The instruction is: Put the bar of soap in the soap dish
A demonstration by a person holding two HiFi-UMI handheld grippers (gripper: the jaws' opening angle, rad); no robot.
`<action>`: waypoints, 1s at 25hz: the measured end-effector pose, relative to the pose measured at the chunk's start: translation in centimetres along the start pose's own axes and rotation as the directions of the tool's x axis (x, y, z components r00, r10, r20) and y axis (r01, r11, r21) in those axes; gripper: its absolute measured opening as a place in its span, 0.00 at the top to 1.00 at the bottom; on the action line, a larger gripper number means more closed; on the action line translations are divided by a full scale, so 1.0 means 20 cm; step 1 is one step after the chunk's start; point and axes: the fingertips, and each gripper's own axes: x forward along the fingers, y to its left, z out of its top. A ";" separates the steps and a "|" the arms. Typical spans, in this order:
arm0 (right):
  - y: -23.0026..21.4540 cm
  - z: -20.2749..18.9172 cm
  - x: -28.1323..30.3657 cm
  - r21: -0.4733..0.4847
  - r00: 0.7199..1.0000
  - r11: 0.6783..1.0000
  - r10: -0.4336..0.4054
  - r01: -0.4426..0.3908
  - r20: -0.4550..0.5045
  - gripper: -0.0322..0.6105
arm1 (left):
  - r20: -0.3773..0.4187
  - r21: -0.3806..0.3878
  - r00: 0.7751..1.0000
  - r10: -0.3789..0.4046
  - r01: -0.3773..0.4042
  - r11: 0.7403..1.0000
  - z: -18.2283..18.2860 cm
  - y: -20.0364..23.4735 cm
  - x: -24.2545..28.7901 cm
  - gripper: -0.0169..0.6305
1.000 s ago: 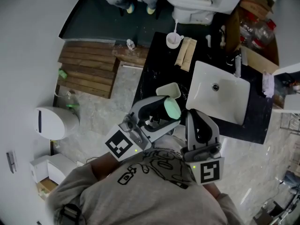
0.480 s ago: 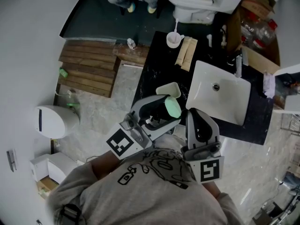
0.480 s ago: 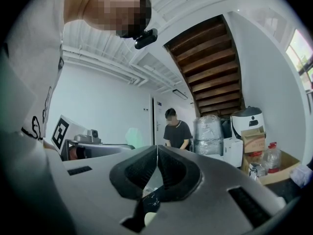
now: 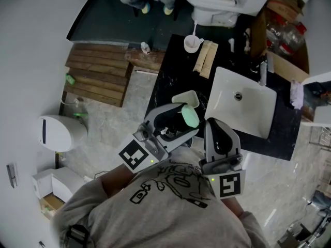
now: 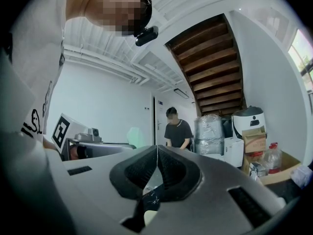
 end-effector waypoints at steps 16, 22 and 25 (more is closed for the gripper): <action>-0.01 -0.14 0.02 0.004 0.999 1.000 0.012 -0.012 -0.037 0.91 | -0.025 -0.021 0.999 0.021 -0.021 1.000 -0.13 0.04 0.00 0.59; -0.01 -0.18 0.03 -0.007 0.999 1.000 0.013 -0.014 -0.044 0.92 | -0.033 -0.024 0.999 0.021 -0.022 0.999 -0.16 0.05 0.01 0.59; -0.01 -0.19 0.03 -0.009 0.999 1.000 0.014 -0.014 -0.049 0.92 | -0.041 -0.021 0.999 0.024 -0.024 0.999 -0.18 0.05 0.01 0.59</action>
